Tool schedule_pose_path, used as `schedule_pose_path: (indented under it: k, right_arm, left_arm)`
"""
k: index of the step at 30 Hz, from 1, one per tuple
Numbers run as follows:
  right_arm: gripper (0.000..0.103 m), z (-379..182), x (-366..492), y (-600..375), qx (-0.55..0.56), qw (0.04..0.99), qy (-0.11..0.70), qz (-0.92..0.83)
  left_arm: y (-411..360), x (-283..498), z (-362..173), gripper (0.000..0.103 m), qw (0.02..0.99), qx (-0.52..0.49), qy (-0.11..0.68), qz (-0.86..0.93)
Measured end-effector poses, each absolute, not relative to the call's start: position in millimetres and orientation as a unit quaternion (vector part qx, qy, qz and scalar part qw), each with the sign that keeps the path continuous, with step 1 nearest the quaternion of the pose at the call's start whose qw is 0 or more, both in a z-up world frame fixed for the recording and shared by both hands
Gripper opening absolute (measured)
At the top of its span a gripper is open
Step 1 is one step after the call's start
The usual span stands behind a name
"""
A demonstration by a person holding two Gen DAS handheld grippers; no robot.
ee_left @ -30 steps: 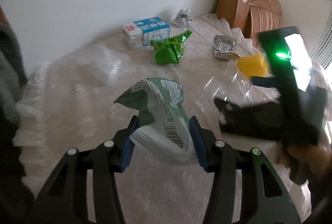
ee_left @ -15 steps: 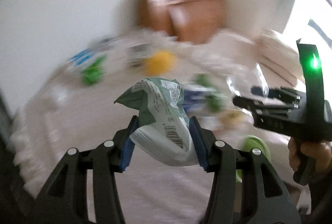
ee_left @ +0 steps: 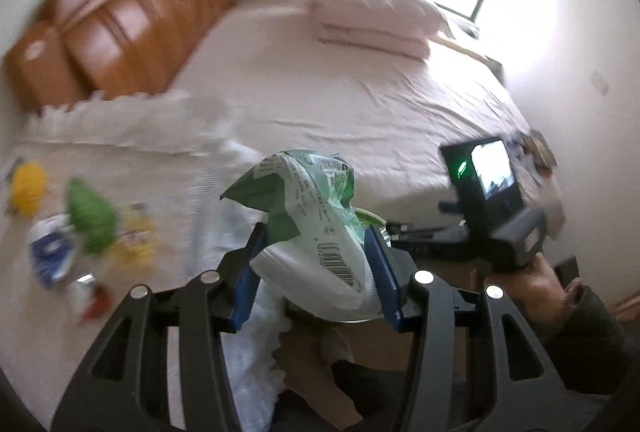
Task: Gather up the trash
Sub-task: 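Carry the snack bag with the left tool to the green wastebasket and release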
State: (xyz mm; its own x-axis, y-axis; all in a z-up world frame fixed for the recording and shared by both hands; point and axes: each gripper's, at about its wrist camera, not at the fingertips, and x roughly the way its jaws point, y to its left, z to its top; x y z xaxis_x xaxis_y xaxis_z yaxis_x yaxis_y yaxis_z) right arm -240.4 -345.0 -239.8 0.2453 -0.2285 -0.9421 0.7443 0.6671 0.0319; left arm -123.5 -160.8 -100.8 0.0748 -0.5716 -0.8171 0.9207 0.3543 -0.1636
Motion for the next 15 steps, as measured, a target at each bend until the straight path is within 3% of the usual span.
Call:
schedule_pose_path:
  k: [11, 12, 15]
  right_arm:
    - [0.101, -165.5, -336.6, -434.2, 0.235, 0.762, 0.457, -0.393]
    - [0.101, -161.9, -340.0, -436.8, 0.235, 0.763, 0.455, -0.394]
    - [0.101, -151.8, -347.9, -445.7, 0.233, 0.768, 0.447, -0.394]
  left_arm:
    - [-276.8, -188.7, -166.4, 0.049, 0.648, 0.270, 0.457, -0.546]
    - [-282.5, -191.4, -172.6, 0.052, 0.643, 0.271, 0.464, -0.545]
    - [-291.3, -191.8, -185.4, 0.075, 0.639, 0.272, 0.481, -0.535]
